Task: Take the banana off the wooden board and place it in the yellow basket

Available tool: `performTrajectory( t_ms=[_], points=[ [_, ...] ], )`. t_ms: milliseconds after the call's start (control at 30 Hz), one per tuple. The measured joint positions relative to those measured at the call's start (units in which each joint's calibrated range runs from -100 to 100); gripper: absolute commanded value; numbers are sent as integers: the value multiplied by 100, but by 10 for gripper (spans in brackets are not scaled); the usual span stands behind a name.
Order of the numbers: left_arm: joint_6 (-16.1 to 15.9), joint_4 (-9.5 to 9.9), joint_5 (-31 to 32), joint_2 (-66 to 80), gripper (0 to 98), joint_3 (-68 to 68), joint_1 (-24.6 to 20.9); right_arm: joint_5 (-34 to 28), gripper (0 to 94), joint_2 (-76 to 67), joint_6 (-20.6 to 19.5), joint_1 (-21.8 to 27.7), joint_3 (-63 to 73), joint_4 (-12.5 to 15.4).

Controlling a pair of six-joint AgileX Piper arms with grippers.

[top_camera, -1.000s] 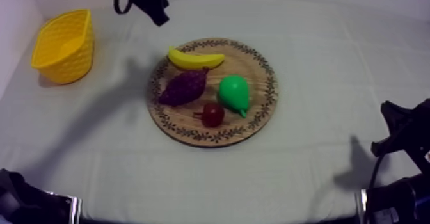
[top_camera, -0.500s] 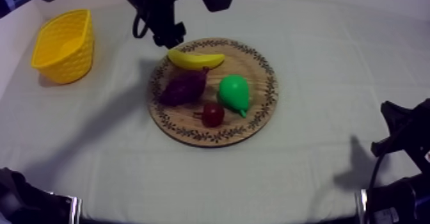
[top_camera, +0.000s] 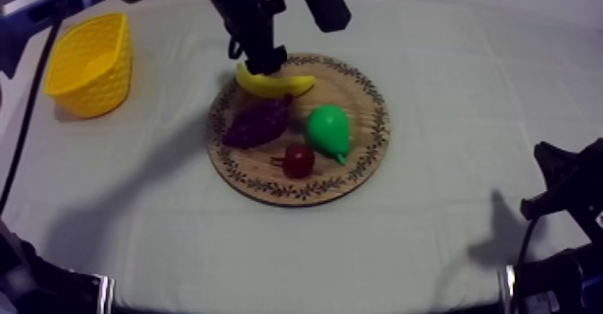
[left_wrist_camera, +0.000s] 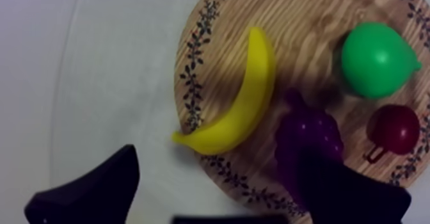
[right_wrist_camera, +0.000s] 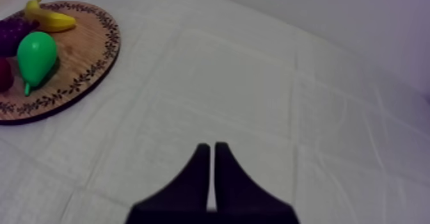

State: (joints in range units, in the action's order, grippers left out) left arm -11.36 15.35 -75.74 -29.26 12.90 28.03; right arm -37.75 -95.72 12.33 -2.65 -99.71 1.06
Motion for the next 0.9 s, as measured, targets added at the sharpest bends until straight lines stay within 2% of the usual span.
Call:
performTrajectory(
  t_ms=[500, 800, 900],
  points=[
    [73, -111, 50, -1470, 828, 855, -80, 0, 6, 0, 2, 0, 0, 0],
    [163, -149, 71, -2027, 720, 1079, -80, 0, 6, 0, -4, 0, 0, 0],
    [177, -160, 36, -2127, 628, 1094, -80, 0, 6, 0, -4, 0, 0, 0]
  ],
)
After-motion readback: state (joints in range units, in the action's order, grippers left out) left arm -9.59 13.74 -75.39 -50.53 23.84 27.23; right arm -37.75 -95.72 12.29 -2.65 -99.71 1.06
